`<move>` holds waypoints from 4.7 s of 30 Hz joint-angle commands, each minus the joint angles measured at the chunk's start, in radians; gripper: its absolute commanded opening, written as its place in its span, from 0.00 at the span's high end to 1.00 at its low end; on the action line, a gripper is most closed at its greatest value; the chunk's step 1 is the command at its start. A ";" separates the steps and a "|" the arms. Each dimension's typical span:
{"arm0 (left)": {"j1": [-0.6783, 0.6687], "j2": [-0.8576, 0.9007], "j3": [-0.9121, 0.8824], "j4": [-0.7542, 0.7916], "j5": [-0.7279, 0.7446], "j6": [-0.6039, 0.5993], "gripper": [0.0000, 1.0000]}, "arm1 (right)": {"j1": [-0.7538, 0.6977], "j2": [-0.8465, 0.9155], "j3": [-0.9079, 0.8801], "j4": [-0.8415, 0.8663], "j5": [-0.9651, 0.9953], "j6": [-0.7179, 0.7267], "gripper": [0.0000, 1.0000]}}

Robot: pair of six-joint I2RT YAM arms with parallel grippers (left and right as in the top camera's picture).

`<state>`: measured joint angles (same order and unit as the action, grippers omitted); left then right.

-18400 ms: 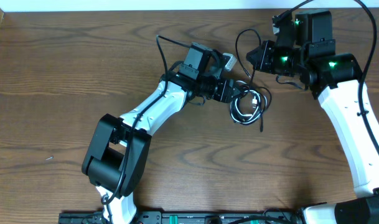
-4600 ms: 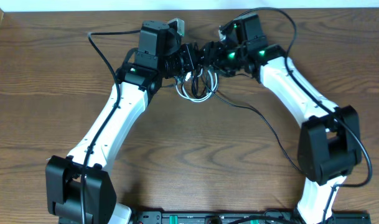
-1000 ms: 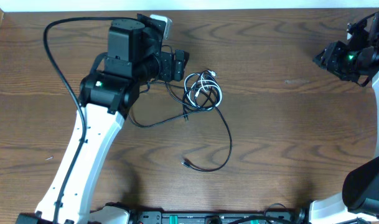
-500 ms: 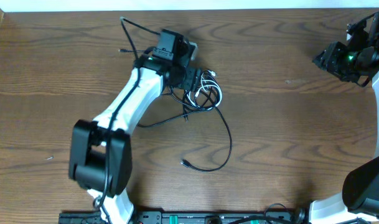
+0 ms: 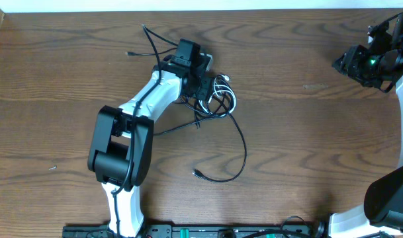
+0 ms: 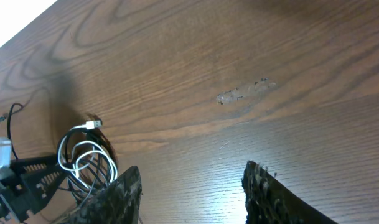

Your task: Untangle cables

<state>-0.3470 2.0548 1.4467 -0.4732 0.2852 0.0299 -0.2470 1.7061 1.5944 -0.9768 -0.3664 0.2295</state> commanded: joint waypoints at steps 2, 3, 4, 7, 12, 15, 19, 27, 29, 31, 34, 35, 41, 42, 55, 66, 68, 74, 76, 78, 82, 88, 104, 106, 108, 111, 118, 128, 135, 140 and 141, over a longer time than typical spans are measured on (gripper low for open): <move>-0.014 0.014 -0.002 0.006 -0.006 0.010 0.53 | 0.011 -0.004 0.006 -0.005 0.002 -0.018 0.50; -0.014 0.014 -0.002 0.006 -0.006 0.010 0.57 | 0.013 -0.004 0.006 -0.004 0.002 -0.018 0.50; -0.014 0.014 -0.002 0.006 -0.006 0.010 0.61 | 0.014 -0.004 0.006 -0.004 0.002 -0.018 0.50; -0.014 0.014 -0.002 0.005 -0.006 0.010 0.72 | 0.015 -0.004 0.006 -0.008 0.002 -0.022 0.49; -0.014 0.014 -0.003 0.005 -0.006 0.010 0.89 | 0.018 -0.004 0.006 -0.008 0.002 -0.021 0.49; -0.014 0.011 -0.003 0.005 -0.006 0.010 0.92 | 0.030 -0.004 0.006 -0.008 0.001 -0.021 0.48; -0.014 -0.034 0.010 -0.021 -0.005 -0.031 0.92 | 0.069 -0.004 0.006 0.002 -0.004 -0.021 0.46; -0.014 -0.336 0.019 -0.037 0.105 -0.180 0.93 | 0.205 -0.004 0.006 0.076 -0.036 -0.022 0.37; -0.014 -0.406 0.019 -0.037 0.108 -0.222 0.92 | 0.242 -0.004 0.006 0.105 -0.072 -0.023 0.36; -0.014 -0.457 0.019 -0.039 0.109 -0.247 0.93 | 0.275 -0.004 0.006 0.133 -0.119 -0.031 0.36; -0.014 -0.509 0.019 -0.037 0.121 -0.283 0.92 | 0.327 -0.004 0.006 0.186 -0.206 -0.045 0.35; -0.014 -0.519 0.019 -0.036 0.123 -0.293 0.92 | 0.343 -0.004 0.006 0.202 -0.224 -0.044 0.35; -0.014 -0.533 0.019 -0.037 0.123 -0.298 0.93 | 0.429 -0.002 0.006 0.243 -0.269 -0.045 0.33; -0.014 -0.533 0.019 -0.036 0.123 -0.298 0.93 | 0.442 -0.001 0.006 0.243 -0.269 -0.048 0.33; -0.014 -0.533 0.019 -0.033 0.123 -0.298 0.93 | 0.582 0.127 0.006 0.249 -0.291 -0.111 0.35; 0.060 -0.570 0.019 -0.035 0.120 -0.298 0.93 | 0.549 0.192 0.006 0.203 0.151 0.124 0.99; 0.106 -0.597 0.019 -0.048 0.085 -0.298 0.92 | 0.517 0.192 0.006 0.156 0.269 0.175 0.99; 0.252 -0.694 0.019 -0.149 -0.074 -0.297 0.93 | 0.406 0.193 0.006 0.073 0.337 0.174 0.99; 0.292 -0.709 0.019 -0.192 -0.085 -0.298 0.92 | 0.386 0.192 0.006 0.072 0.315 0.159 0.99; 0.317 -0.710 0.019 -0.235 -0.084 -0.298 0.92 | 0.378 0.192 0.006 0.093 0.212 0.057 0.99; 0.303 -0.687 0.015 -0.269 0.027 -0.250 0.93 | 0.391 0.188 0.007 0.137 -0.111 -0.195 0.99; 0.230 -0.611 0.015 -0.189 0.232 -0.153 0.46 | 0.438 0.180 0.008 0.056 -0.297 -0.466 0.99; 0.010 -0.323 0.015 -0.024 0.299 -0.029 0.28 | 0.493 0.180 0.008 -0.002 -0.298 -0.528 0.99; -0.004 -0.289 0.015 0.000 0.251 -0.030 0.28 | 0.501 0.180 0.008 -0.003 -0.298 -0.531 0.99; -0.013 -0.262 0.015 0.008 0.151 -0.034 0.32 | 0.507 0.180 0.008 -0.003 -0.298 -0.530 0.99; -0.017 -0.240 0.014 0.001 -0.073 -0.126 0.47 | 0.509 0.180 0.008 -0.009 -0.298 -0.530 0.99; -0.017 -0.237 0.014 0.003 -0.193 -0.171 0.59 | 0.509 0.177 0.008 -0.045 -0.342 -0.555 0.99; -0.016 -0.225 0.010 -0.028 -0.414 -0.178 0.91 | 0.501 0.082 0.008 -0.186 -0.560 -0.822 0.99; -0.015 -0.225 0.008 -0.110 -0.414 -0.178 0.92 | 0.397 -0.047 0.008 -0.089 -0.634 -0.713 0.99; 0.008 -0.225 0.007 -0.167 -0.414 -0.178 0.92 | 0.290 -0.120 0.008 0.043 -0.452 -0.397 0.99; 0.014 -0.225 0.007 -0.177 -0.414 -0.178 0.93 | 0.274 -0.129 0.008 0.057 -0.399 -0.350 0.99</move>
<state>-0.3614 1.8172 1.4536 -0.6239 -0.0887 -0.1425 0.0811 1.6230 1.5997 -0.9493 -0.8936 -0.3607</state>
